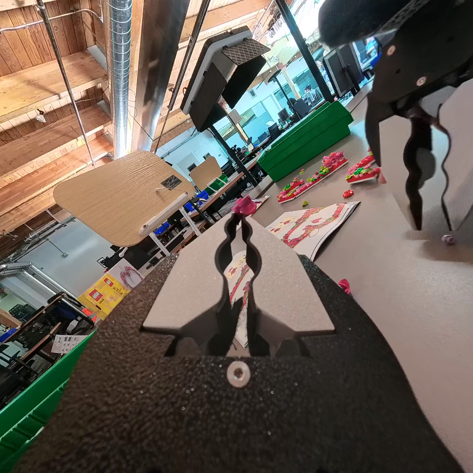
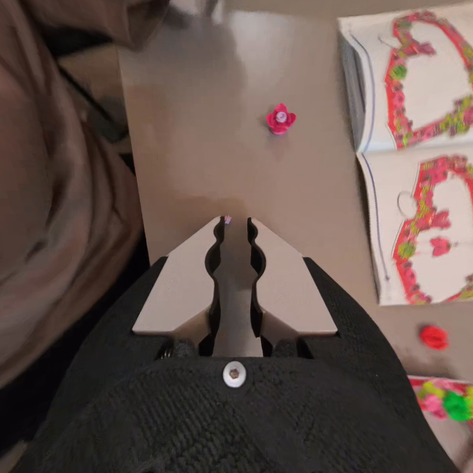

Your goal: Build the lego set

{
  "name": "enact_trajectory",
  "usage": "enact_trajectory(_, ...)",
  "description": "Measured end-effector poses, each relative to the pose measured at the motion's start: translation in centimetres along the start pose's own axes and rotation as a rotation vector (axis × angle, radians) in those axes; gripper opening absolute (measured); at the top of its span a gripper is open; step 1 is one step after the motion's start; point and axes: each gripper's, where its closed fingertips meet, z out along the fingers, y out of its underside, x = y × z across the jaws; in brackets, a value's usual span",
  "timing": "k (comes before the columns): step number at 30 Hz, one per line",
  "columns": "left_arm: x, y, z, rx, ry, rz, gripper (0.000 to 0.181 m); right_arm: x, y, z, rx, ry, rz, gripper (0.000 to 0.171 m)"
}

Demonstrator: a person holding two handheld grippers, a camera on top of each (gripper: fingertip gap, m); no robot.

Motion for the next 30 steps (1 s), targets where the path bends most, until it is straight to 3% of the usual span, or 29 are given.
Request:
enact_trajectory(1,0.0,0.0,0.0,0.000,0.001,0.000,0.001,0.1,0.1,0.0,0.038,0.003,0.069,0.014)
enact_trajectory(6,0.0,0.0,0.0,0.000,0.003,-0.005,0.001,-0.1,0.5,0.1,0.133,0.049,0.214,0.007)
enact_trajectory(18,0.2,0.1,0.0,-0.004,0.010,-0.001,0.001,-0.5,-0.2,0.8,0.117,0.030,0.171,0.003)
enact_trajectory(21,0.2,0.1,0.0,-0.004,0.009,-0.001,0.001,0.0,-0.4,0.6,0.080,0.116,-0.005,0.003)
enact_trajectory(26,0.1,0.1,0.0,-0.004,0.008,-0.004,0.001,0.8,0.2,0.8,-0.151,0.328,-0.543,0.003)
enact_trajectory(30,0.1,0.1,0.0,-0.003,0.010,-0.003,0.001,0.3,0.1,1.0,-0.265,0.328,-0.745,0.003)
